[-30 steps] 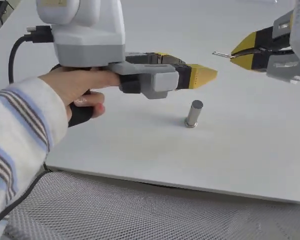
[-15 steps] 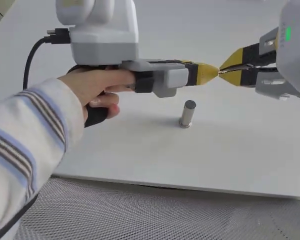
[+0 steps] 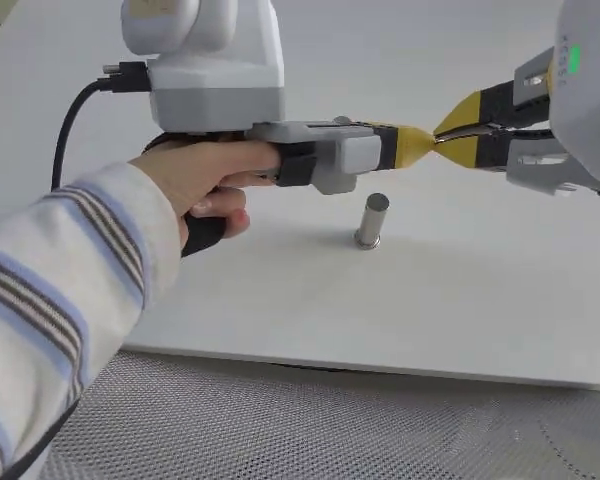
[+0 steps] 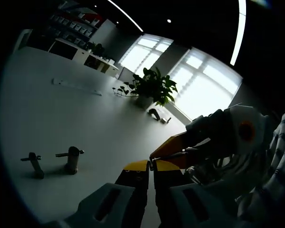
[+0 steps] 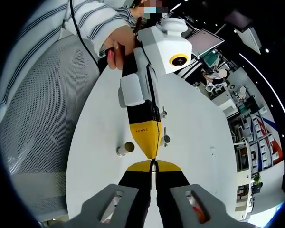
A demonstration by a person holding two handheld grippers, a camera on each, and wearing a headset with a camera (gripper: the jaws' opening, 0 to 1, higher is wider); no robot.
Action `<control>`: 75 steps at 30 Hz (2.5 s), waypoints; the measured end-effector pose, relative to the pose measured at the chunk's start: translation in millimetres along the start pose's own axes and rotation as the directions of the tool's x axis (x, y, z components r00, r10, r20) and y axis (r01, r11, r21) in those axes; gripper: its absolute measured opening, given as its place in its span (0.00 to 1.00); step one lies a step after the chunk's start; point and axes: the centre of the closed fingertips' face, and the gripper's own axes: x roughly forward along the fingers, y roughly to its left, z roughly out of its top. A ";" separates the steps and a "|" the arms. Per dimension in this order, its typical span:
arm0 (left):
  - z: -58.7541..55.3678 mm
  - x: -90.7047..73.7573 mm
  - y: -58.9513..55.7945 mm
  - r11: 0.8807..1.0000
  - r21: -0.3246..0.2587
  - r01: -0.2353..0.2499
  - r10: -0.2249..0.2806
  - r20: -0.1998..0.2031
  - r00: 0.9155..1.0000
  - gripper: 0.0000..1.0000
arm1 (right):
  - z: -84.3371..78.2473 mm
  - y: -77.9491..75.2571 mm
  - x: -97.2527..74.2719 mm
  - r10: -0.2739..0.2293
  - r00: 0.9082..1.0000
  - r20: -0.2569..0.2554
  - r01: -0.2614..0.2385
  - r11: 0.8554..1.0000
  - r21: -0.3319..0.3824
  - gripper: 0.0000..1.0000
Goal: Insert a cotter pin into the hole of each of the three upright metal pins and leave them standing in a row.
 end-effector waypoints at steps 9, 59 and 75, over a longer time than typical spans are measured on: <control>-5.8 -2.8 1.7 1.000 -0.022 0.002 -0.003 -0.031 1.000 0.00 | 2.3 6.1 2.9 0.010 1.000 0.002 -0.010 1.000 0.009 0.00; -14.9 -26.6 -18.4 0.755 0.629 0.185 -0.091 -0.179 0.980 0.00 | 14.8 41.4 3.6 0.218 0.940 0.261 -0.318 0.833 0.452 0.00; -39.6 -26.7 -29.1 0.672 0.669 0.318 -0.084 -0.358 0.930 0.00 | 15.4 61.5 -5.0 0.317 0.923 0.217 -0.376 0.861 0.343 0.00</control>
